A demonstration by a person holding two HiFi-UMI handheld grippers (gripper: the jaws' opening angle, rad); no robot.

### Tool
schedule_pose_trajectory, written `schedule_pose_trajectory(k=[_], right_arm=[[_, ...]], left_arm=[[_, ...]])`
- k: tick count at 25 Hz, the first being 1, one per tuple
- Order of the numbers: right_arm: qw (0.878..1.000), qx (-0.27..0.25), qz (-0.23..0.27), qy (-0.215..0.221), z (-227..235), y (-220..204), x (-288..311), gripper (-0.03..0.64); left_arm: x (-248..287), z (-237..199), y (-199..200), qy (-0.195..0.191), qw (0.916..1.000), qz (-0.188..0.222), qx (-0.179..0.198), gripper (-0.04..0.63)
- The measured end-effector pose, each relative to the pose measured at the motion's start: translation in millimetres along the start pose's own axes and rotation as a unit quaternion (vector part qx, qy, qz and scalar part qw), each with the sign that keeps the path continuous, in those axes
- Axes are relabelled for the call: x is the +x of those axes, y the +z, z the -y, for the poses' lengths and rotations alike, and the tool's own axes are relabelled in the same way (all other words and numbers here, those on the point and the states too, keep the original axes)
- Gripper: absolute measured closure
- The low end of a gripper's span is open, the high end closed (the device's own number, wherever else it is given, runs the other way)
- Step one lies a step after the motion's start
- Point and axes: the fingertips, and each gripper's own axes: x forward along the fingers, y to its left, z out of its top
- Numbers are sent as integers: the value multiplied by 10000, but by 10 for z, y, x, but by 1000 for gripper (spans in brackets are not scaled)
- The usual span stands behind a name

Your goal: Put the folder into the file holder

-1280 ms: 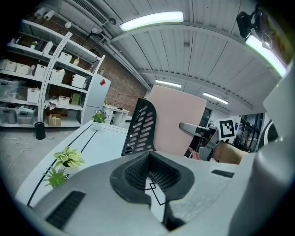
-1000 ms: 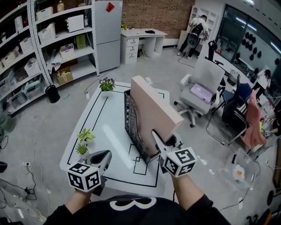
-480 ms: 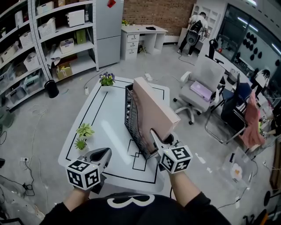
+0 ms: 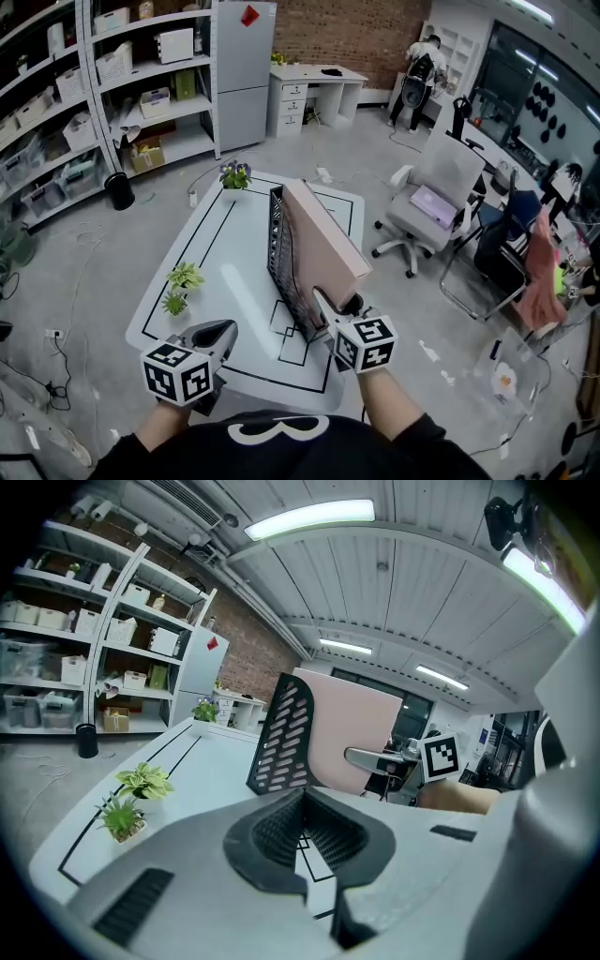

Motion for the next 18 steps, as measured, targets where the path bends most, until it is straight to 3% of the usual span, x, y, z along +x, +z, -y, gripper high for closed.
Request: schedule_pose_trajectory(k=[4,14,18], right_arm=[[9998,-27,-64,195,-25,67,-138,358],[9972,71,-102,737,5,230,-777,351],[9899,237,-90,1394,-116,245,-1086,359]], left_arm=[[-33,201,21,62,10000,59,-39,589],[-79,776,158,157,9994,317,-11,589],[-101,1058,182,148,9990,408,46,589]])
